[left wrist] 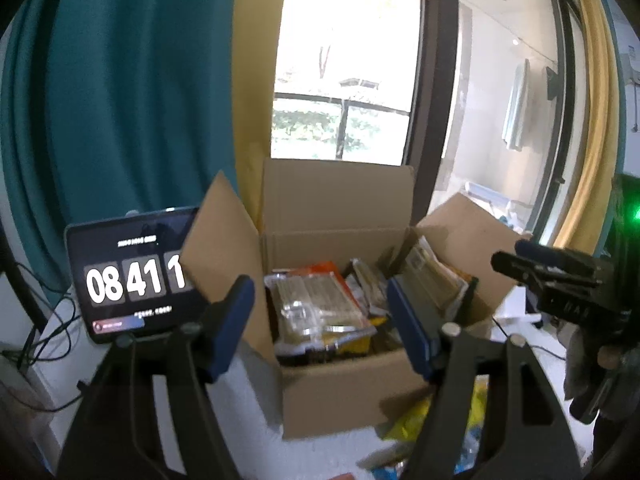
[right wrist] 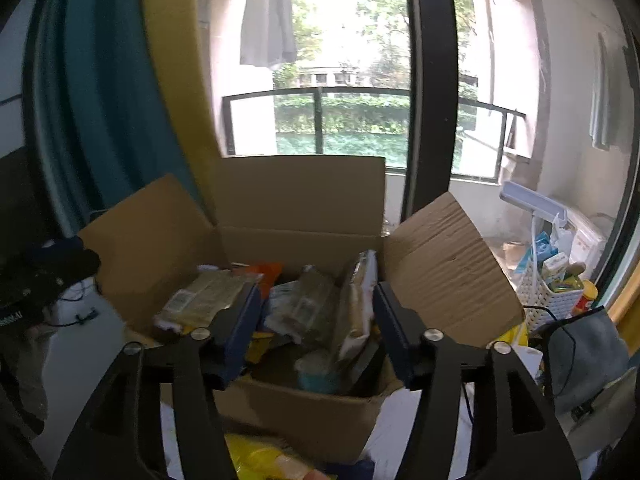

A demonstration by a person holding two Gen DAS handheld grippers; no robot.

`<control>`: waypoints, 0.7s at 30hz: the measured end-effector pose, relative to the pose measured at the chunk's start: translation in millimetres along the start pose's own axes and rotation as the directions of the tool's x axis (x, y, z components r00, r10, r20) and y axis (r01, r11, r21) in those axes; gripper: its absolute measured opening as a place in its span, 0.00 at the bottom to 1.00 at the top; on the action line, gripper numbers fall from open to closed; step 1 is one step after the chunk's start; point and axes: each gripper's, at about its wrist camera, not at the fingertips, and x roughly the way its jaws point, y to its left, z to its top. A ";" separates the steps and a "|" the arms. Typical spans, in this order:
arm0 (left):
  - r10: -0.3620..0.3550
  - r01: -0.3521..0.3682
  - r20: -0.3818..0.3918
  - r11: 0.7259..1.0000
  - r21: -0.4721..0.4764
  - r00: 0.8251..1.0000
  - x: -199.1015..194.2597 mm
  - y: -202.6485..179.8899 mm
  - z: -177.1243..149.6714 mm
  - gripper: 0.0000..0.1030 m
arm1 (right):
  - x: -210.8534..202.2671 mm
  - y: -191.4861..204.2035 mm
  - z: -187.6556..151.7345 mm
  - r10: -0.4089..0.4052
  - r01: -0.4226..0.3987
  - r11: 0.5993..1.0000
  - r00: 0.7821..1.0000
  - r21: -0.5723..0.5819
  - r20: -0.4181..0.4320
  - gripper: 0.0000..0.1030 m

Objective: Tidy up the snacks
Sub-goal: 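Move both grippers back from the box toward the remaining snacks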

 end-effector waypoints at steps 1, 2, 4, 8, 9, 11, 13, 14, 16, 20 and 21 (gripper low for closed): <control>-0.001 0.001 0.000 1.000 0.000 1.000 -5.8 0.0 -3.9 0.68 | -4.7 2.7 -2.2 0.007 -0.007 1.000 1.000 -0.008 0.005 0.63; -0.008 0.008 -0.003 1.000 0.001 1.000 -10.9 -0.3 -8.6 0.68 | -9.4 5.4 -4.9 0.016 -0.015 1.000 1.000 -0.016 0.007 0.64; -0.017 0.017 -0.012 1.000 0.009 1.000 -19.6 -1.6 -18.9 0.68 | -16.6 10.2 -11.6 0.034 -0.034 0.999 0.999 -0.039 -0.002 0.65; -0.021 0.022 -0.033 1.000 0.015 0.999 -33.3 -1.1 -35.8 0.68 | -27.0 20.8 -31.3 0.077 -0.081 0.991 0.996 -0.104 -0.040 0.67; -0.021 0.022 -0.035 1.000 0.008 0.999 -36.6 0.3 -40.8 0.68 | -28.9 23.1 -36.2 0.090 -0.096 0.988 0.994 -0.123 -0.055 0.69; -0.013 0.013 -0.045 1.000 0.000 0.999 -40.8 3.6 -50.4 0.68 | -31.3 26.8 -47.5 0.111 -0.122 0.981 0.991 -0.154 -0.077 0.70; -0.008 0.007 -0.060 1.000 -0.011 0.998 -43.6 9.1 -60.4 0.68 | -32.3 32.4 -58.1 0.129 -0.148 0.970 0.986 -0.192 -0.107 0.73; -0.010 0.009 -0.068 1.000 -0.015 0.998 -44.3 11.0 -63.8 0.68 | -32.2 35.1 -63.7 0.132 -0.156 0.964 0.984 -0.213 -0.122 0.76; -0.007 0.005 -0.092 1.000 -0.022 0.996 -44.5 17.2 -75.2 0.68 | -32.9 39.6 -73.6 0.143 -0.174 0.953 0.980 -0.248 -0.137 0.79; 0.011 -0.018 -0.140 0.999 -0.049 0.990 -43.5 31.3 -96.1 0.68 | -30.0 42.6 -87.9 0.141 -0.179 0.939 0.979 -0.294 -0.145 0.84; 0.019 -0.028 -0.153 0.998 -0.057 0.988 -43.2 35.7 -102.4 0.68 | -29.0 42.0 -90.3 0.145 -0.184 0.937 0.978 -0.296 -0.148 0.85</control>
